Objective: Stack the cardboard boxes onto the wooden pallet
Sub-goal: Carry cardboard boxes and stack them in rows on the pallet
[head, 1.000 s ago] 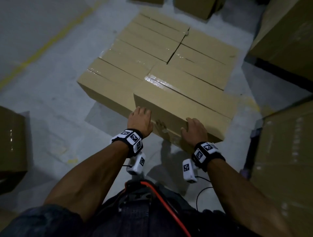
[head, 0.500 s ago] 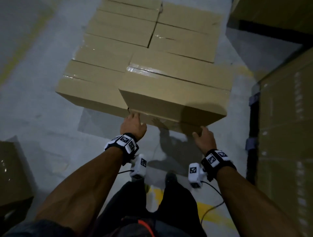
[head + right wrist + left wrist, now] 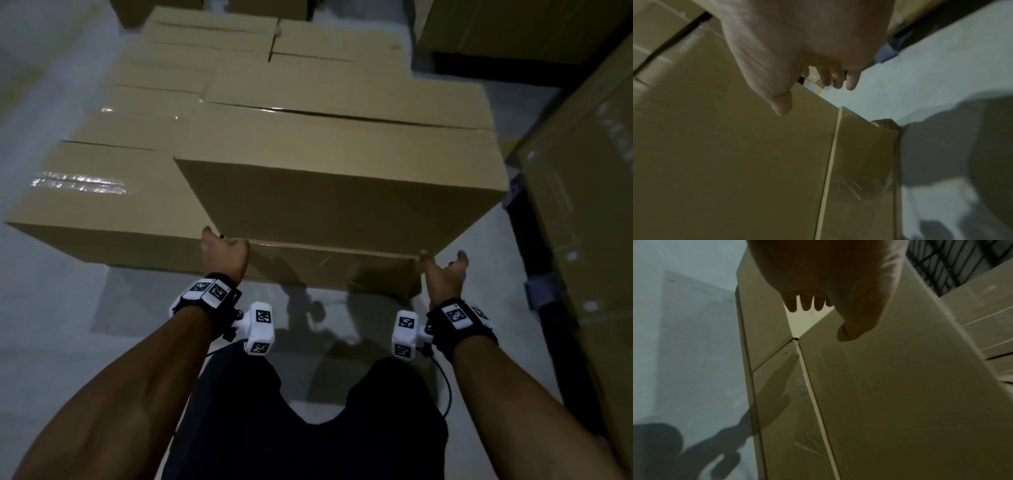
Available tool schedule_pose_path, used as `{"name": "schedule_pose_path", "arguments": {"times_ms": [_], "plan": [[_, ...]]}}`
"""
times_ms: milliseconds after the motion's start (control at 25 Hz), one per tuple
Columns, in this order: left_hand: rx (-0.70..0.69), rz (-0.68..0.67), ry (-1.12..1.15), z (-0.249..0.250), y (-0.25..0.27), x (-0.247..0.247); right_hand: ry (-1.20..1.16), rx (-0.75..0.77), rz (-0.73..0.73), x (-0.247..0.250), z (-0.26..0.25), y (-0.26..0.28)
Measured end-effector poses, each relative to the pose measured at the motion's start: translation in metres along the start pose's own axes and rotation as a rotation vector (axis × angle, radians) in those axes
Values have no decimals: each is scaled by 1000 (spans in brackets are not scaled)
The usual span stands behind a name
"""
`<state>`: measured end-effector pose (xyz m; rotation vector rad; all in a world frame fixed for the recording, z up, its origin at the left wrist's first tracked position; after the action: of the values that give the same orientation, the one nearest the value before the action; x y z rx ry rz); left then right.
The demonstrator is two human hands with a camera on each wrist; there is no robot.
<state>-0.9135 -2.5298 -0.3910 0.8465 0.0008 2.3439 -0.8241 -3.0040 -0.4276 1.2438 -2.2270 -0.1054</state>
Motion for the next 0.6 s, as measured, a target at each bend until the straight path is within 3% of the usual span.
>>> {"name": "schedule_pose_path", "arguments": {"times_ms": [240, 440, 600], "plan": [[-136, 131, 255, -42, -53, -55, -279, 140, 57, -51, 40, -55], [-263, 237, 287, -56, -71, -72, -282, 312, 194, -58, 45, -64], [-299, 232, 314, -58, -75, -75, -348, 381, 167, -61, 41, -61]]}}
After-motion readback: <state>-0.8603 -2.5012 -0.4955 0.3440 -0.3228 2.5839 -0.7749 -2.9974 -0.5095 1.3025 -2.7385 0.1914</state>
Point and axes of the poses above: each hand's wrist, its own y-axis away from the middle knuckle, its own x-axis out of the back of the hand, z = x × y, the point moved 9 cm from there along -y, towards the middle knuckle, and after that the axes turned 5 degrees about z, right-handed, at the moved point
